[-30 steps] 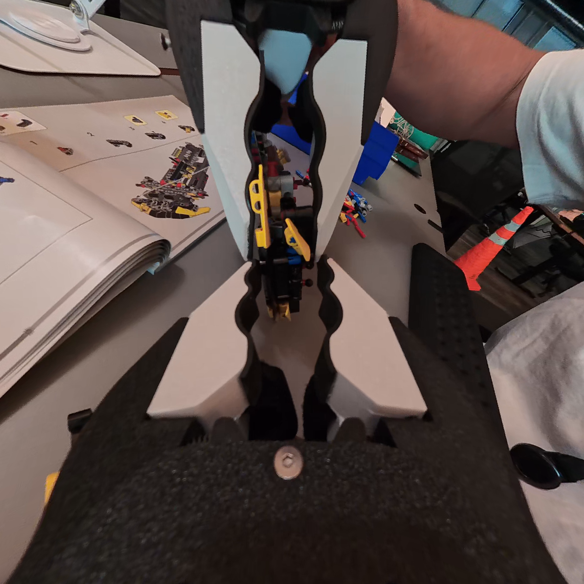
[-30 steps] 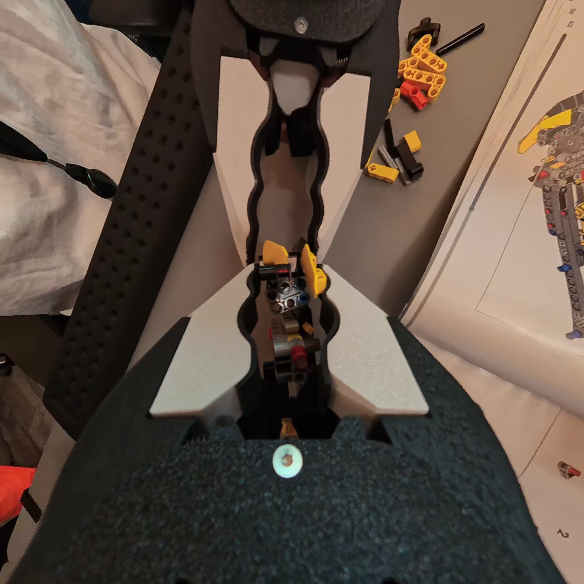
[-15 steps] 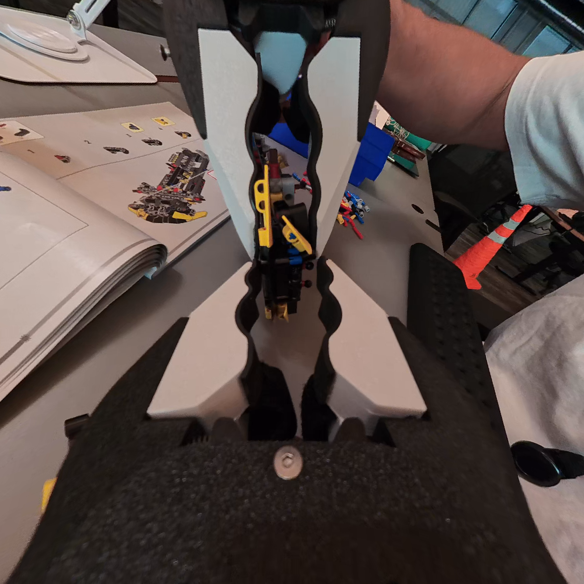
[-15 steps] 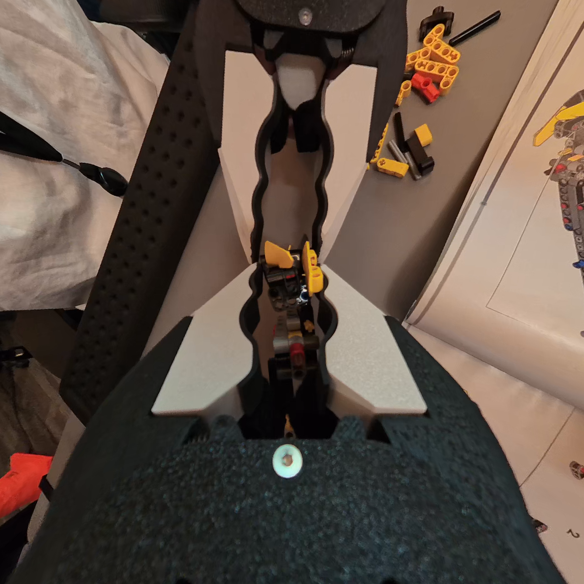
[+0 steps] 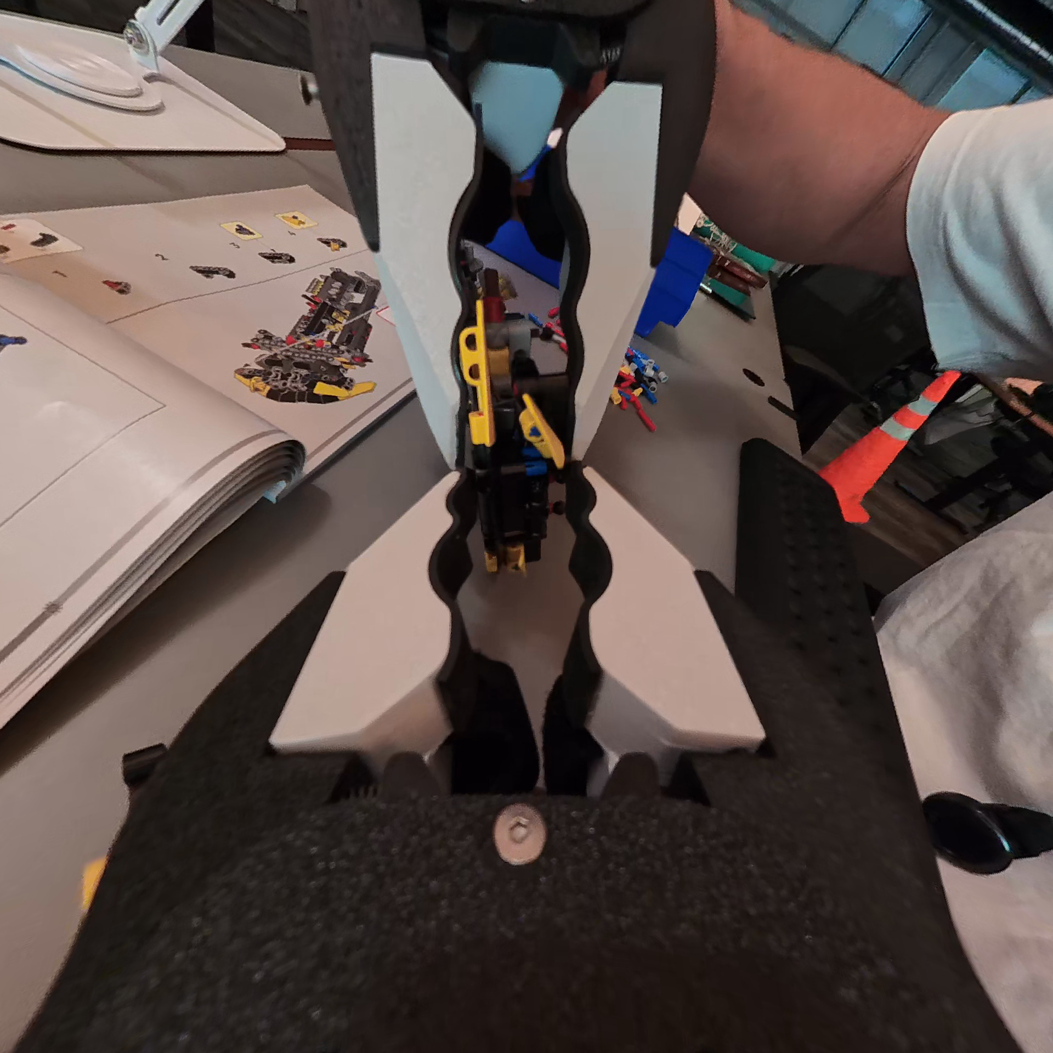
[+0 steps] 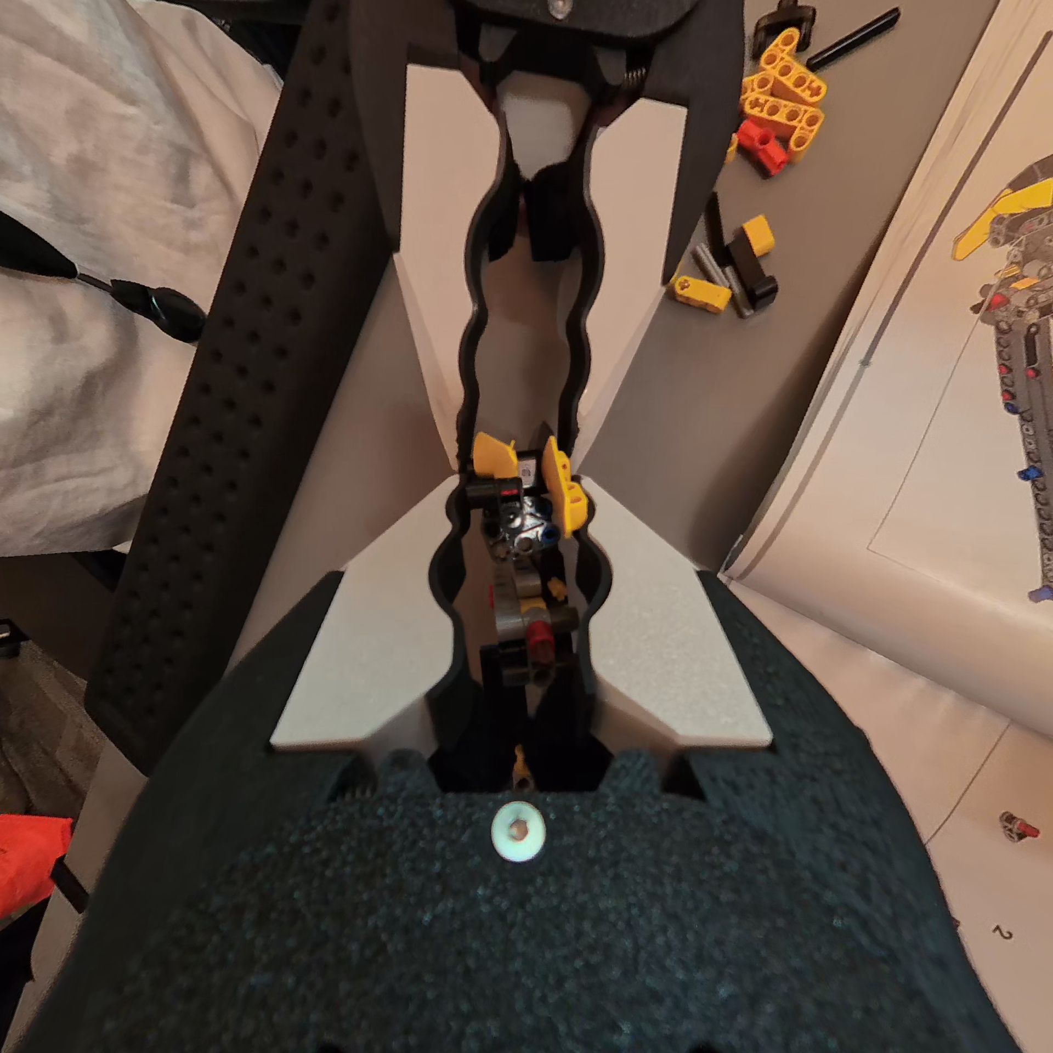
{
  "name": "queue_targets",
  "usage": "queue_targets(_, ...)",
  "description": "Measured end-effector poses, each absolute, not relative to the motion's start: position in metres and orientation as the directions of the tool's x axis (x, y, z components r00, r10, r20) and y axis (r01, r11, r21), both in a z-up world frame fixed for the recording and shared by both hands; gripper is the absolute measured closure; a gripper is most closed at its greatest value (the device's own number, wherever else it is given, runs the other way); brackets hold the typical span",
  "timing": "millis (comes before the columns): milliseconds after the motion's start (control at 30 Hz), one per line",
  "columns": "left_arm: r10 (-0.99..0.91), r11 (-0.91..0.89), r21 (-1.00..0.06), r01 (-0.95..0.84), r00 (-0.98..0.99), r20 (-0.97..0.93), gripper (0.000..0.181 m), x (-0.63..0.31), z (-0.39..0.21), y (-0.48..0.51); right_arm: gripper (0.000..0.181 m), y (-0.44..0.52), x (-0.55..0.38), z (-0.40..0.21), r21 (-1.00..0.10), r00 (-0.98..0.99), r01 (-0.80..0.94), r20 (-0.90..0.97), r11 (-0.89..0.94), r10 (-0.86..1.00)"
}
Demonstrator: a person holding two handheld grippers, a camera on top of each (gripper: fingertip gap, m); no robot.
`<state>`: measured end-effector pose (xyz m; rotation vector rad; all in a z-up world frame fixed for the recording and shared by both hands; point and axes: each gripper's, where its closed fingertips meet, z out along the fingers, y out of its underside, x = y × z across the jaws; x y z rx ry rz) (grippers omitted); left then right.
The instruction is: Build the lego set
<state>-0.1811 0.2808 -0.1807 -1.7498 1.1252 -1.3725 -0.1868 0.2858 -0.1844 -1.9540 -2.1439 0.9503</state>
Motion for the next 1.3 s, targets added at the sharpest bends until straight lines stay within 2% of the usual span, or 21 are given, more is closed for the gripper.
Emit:
queue_targets(267,-0.919,-0.395,-0.889,-0.234,0.103,0.381,0.152,-0.1800,-0.1796,0.2811,0.144,0.2860,-0.1827,-0.1793,-0.504,-0.182,0.864,-0.339,-0.015,0.923)
queue_targets(600,-0.919,-0.395,-0.890,-0.227,0.119,0.377,0.152,-0.1804,-0.1795,0.2832,0.153,0.2885,-0.1842,-0.1766,-0.550,-0.172,0.835,-0.318,-0.033,0.932)
queue_targets(1133,-0.949,-0.309,-0.912,-0.268,0.155,0.276,0.153,-0.1811,-0.1827,0.2846,0.152,0.2887,-0.1846,-0.1787,-0.582,-0.183,0.813,-0.227,0.018,0.957)
queue_targets(1300,-0.950,-0.305,-0.915,-0.265,0.153,0.272,0.152,-0.1805,-0.1825,0.2844,0.152,0.2895,-0.1846,-0.1786,-0.577,-0.159,0.817,-0.260,-0.021,0.952)
